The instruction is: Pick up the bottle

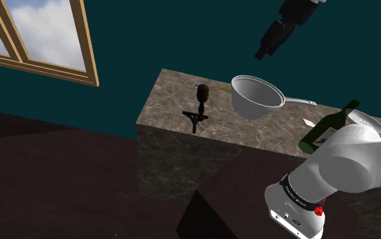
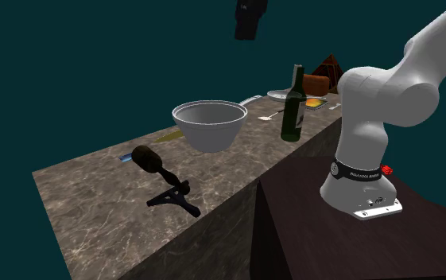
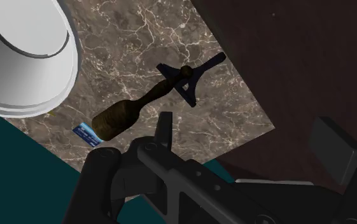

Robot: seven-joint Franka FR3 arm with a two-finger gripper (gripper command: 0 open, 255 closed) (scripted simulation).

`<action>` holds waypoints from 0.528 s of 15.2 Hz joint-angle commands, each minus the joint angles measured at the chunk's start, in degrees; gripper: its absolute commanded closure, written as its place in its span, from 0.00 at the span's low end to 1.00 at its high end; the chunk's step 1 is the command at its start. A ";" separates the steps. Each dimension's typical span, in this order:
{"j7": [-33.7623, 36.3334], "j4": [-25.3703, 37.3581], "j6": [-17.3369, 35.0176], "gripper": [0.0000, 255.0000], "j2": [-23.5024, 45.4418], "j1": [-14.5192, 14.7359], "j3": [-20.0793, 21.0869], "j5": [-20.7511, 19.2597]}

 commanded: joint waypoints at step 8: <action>9.02 -2.39 11.94 0.00 11.24 -2.99 2.69 0.72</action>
